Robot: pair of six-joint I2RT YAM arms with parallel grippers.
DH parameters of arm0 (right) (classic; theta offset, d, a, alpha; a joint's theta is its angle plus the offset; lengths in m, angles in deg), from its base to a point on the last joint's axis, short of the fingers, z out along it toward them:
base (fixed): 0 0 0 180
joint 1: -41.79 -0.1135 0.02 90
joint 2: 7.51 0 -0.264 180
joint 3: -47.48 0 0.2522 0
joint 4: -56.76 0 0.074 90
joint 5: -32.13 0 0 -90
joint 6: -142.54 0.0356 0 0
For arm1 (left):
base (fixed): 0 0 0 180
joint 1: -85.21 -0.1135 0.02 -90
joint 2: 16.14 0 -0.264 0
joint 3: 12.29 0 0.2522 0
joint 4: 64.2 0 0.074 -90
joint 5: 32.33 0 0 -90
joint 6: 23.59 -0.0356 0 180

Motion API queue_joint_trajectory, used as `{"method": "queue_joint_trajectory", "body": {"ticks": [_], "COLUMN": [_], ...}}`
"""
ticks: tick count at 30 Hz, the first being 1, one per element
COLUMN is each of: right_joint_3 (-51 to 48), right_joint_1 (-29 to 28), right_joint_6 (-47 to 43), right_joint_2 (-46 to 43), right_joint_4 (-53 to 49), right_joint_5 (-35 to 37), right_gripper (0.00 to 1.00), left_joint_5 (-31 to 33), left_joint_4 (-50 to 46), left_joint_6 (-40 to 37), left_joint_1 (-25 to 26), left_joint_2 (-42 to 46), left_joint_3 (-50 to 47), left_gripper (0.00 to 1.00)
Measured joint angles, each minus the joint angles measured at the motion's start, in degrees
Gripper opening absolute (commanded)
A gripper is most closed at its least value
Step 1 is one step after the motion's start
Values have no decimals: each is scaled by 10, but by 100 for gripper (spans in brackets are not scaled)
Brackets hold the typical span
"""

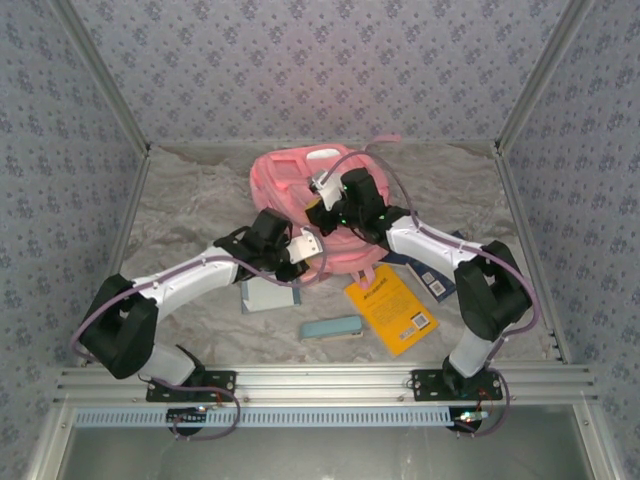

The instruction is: Pack the student bag

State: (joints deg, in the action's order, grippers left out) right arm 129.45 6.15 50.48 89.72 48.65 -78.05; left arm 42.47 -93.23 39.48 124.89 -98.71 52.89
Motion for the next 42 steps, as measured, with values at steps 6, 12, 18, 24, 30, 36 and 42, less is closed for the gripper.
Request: {"method": "queue_joint_trajectory", "body": {"ticks": [6, 12, 18, 24, 30, 36, 42], "right_joint_3": [-53, -70, -82, -101, -105, -99, -113], "right_joint_1": [28, 70, 69, 85, 147, 153, 179], "right_joint_6": [72, 126, 159, 203, 273, 337, 408], "right_joint_2": [-78, -187, -250, -260, -218, -155, -153], "right_joint_4": [44, -14, -140, -256, -332, -383, -365], "right_joint_5": [11, 60, 108, 155, 132, 75, 36], "right_gripper": [50, 43, 34, 49, 51, 57, 54], "left_joint_5": [-16, -29, -64, -95, -88, -79, -75], "left_joint_4": [-10, -65, -155, -226, -242, -245, -247], "left_joint_6": [38, 90, 181, 263, 294, 303, 305], "left_joint_1": [12, 13, 13, 14, 14, 13, 13], "left_joint_2": [2, -8, -70, -133, -133, -133, -130], "left_joint_3": [-3, 31, 130, 192, 192, 192, 191], "left_gripper": [0, 0, 0, 0, 0, 0, 0]}}
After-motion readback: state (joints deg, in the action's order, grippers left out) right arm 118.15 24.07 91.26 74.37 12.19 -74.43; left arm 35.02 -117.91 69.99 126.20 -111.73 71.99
